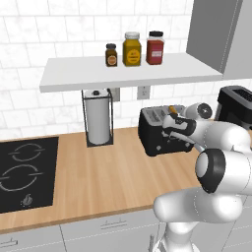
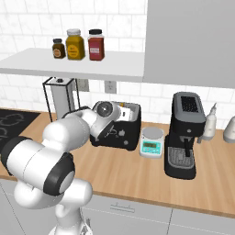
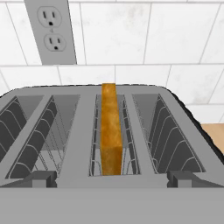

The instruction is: Start the toaster. Once the lever pops up, take the bread to the plate on the dining counter.

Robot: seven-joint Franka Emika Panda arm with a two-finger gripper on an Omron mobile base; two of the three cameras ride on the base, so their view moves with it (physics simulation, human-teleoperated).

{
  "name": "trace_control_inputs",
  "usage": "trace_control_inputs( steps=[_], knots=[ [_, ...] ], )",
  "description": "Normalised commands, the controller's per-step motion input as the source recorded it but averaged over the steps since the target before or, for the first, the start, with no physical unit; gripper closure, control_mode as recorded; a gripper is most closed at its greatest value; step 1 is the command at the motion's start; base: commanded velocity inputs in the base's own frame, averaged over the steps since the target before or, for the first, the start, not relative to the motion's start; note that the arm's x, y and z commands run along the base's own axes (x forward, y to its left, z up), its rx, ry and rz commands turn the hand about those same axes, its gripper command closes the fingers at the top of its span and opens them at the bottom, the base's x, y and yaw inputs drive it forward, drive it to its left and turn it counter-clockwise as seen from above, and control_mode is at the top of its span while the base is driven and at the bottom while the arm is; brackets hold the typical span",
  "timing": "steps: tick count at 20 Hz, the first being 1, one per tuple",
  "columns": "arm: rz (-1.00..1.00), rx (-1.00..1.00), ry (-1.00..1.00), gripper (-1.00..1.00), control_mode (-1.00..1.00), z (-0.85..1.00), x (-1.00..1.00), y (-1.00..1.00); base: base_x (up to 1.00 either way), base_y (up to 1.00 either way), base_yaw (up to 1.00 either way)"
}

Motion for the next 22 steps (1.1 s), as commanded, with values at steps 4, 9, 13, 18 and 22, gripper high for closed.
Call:
trace_control_inputs(
  steps=[4,9,13,18,22],
  knots=[
    [0.0,0.0,0.0,-1.0,-1.0,0.0,0.0,0.0,0.0,0.0,0.0],
    [0.0,0.0,0.0,-1.0,-1.0,0.0,0.0,0.0,0.0,0.0,0.0],
    [0.0,0.0,0.0,-1.0,-1.0,0.0,0.0,0.0,0.0,0.0,0.0],
    [0.0,0.0,0.0,-1.0,-1.0,0.0,0.0,0.0,0.0,0.0,0.0],
    [0.0,0.0,0.0,-1.0,-1.0,0.0,0.0,0.0,0.0,0.0,0.0]
  ],
)
